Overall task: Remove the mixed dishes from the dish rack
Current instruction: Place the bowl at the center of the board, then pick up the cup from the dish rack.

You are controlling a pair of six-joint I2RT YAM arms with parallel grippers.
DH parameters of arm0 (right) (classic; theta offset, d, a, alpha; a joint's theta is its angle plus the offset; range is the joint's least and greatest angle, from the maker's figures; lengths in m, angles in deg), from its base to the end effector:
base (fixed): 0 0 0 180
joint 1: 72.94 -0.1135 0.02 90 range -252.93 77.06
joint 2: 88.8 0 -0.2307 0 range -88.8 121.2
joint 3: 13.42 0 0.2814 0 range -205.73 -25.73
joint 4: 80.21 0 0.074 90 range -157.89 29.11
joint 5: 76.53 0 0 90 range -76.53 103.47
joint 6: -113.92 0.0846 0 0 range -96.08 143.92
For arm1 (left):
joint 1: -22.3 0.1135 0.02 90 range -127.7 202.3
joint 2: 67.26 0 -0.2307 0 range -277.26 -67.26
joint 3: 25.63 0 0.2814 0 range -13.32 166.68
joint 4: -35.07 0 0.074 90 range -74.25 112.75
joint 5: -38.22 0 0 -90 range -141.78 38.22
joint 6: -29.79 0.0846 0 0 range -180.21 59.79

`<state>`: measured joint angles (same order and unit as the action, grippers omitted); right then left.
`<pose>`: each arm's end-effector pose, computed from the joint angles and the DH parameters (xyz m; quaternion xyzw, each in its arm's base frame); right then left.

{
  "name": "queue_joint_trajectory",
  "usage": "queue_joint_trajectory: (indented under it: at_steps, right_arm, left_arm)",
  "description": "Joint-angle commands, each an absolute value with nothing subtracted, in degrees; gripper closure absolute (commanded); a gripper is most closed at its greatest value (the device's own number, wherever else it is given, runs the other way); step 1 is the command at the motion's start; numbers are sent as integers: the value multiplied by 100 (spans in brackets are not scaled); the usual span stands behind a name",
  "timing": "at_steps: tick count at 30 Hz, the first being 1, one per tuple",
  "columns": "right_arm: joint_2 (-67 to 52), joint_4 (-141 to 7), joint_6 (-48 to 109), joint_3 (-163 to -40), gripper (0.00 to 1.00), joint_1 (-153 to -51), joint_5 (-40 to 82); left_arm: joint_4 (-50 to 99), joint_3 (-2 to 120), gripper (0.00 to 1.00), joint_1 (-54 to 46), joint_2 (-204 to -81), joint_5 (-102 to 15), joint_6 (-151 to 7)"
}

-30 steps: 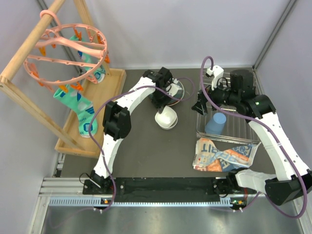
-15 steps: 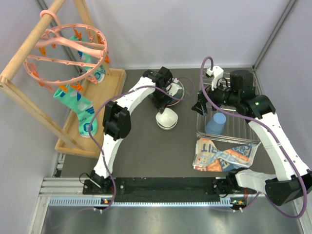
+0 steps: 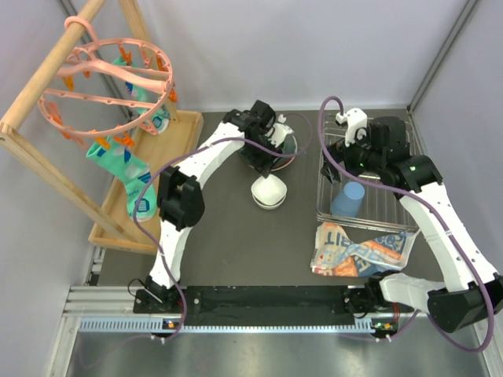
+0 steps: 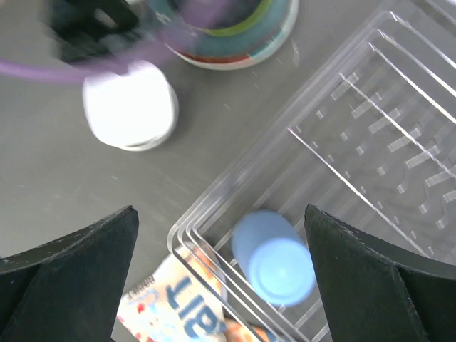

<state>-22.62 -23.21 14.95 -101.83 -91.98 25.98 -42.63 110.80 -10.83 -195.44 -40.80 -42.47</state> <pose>0.2927 0.1204 0.3417 -0.2622 0.8424 0.1366 0.4505 0.4067 -0.2847 0.1882 0.4361 0.8772 -0.1171 0.1634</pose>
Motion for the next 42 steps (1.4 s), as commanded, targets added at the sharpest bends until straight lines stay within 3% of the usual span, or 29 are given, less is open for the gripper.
queue_joint_trajectory:
  at_steps: [1,14,32,42]
  right_arm:
    - [-2358,-2044,1373,-10123,1,-9104,1779]
    - [-2042,-1551,1232,-9684,1,-9034,907]
    - [-1330,-1850,1039,-9279,1,-8638,969]
    - [-1005,-1885,1021,-9271,15,-8585,1320]
  left_arm:
    - [-3247,10666,28,-943,-18285,-4009,-4544]
    - [-2005,8689,17,-337,-16606,-3412,-5063]
    - [-1961,8248,15,-222,-16447,-3218,-4975]
    - [-2014,8248,15,-214,-16473,-3218,-4940]
